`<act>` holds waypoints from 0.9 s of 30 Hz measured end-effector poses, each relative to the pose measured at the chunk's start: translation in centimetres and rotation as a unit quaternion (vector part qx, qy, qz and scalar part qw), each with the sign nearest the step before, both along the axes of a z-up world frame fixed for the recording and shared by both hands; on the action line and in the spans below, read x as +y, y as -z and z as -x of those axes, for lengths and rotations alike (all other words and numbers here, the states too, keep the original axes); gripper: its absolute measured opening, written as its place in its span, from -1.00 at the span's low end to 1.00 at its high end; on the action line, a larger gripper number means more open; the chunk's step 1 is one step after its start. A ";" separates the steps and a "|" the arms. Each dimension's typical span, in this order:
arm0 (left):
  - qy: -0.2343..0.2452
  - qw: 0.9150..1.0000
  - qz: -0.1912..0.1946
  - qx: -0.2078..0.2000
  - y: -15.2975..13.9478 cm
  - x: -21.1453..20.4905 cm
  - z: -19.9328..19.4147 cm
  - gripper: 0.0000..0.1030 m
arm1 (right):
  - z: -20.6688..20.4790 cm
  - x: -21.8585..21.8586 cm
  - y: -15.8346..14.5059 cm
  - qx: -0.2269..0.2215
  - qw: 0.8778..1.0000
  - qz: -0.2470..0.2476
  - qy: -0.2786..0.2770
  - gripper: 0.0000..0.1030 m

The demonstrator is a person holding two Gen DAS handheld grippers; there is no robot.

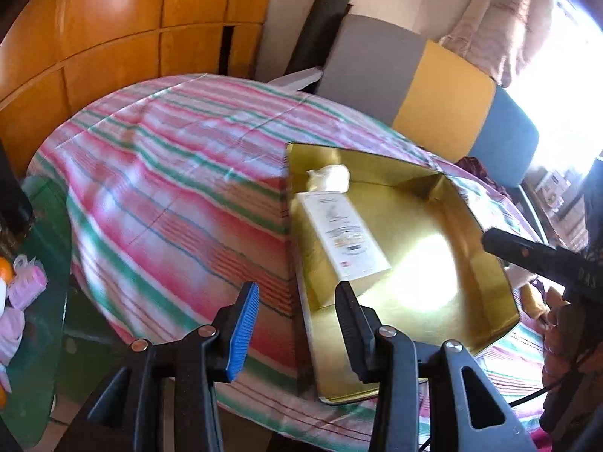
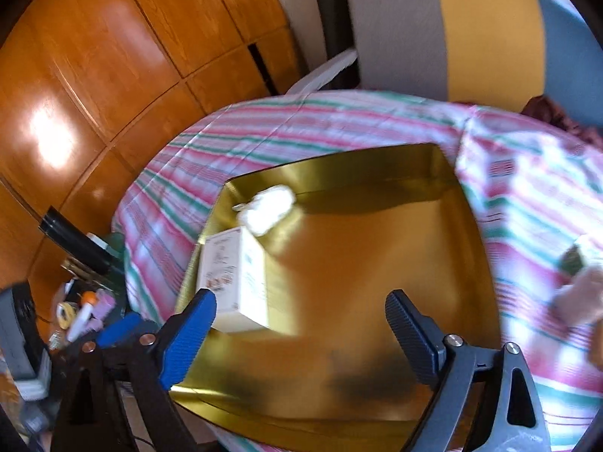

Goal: Organize objects
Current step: 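Carry the white printed box into the gold tray and release it with the right gripper, then grasp the white cloth pouch with the left gripper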

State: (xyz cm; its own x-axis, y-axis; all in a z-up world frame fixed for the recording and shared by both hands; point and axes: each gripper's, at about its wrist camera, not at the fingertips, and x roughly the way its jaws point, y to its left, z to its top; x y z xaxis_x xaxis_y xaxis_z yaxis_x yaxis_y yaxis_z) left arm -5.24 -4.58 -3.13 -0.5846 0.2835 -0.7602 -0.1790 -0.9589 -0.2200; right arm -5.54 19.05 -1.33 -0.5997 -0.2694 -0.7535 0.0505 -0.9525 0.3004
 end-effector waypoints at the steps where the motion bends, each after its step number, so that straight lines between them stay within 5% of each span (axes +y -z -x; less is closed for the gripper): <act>1: 0.005 1.000 0.002 0.002 -0.2 0.4 0.0 -0.18 | -0.8 0.9 -0.3 0.007 1.000 -0.005 0.006 0.83; 10: 0.090 0.996 0.018 0.020 -2.1 7.2 -0.8 -0.18 | -7.2 12.0 -1.4 0.016 0.994 -0.022 0.104 0.86; 15: 0.152 0.988 0.023 0.034 -3.3 12.1 -1.6 -0.18 | -11.6 20.5 -1.9 0.014 0.980 -0.047 0.191 0.88; 22: 0.249 0.967 0.026 0.040 -4.5 21.5 -2.9 -0.18 | -17.7 31.7 -0.9 0.029 0.934 -0.055 0.351 0.89; 27: 0.302 0.952 0.034 0.034 -3.9 28.0 -3.4 -0.03 | -21.1 36.6 0.5 0.039 0.895 0.033 0.443 0.89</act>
State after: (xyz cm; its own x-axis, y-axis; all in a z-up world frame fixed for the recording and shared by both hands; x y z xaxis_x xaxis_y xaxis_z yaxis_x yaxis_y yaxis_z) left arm -1.81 23.39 0.82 -0.3792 0.5341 -0.7556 -0.7135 -0.6887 -0.1288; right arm 15.55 55.60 -1.82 -0.6499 0.2969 -0.6996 -0.6932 -0.6090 0.3855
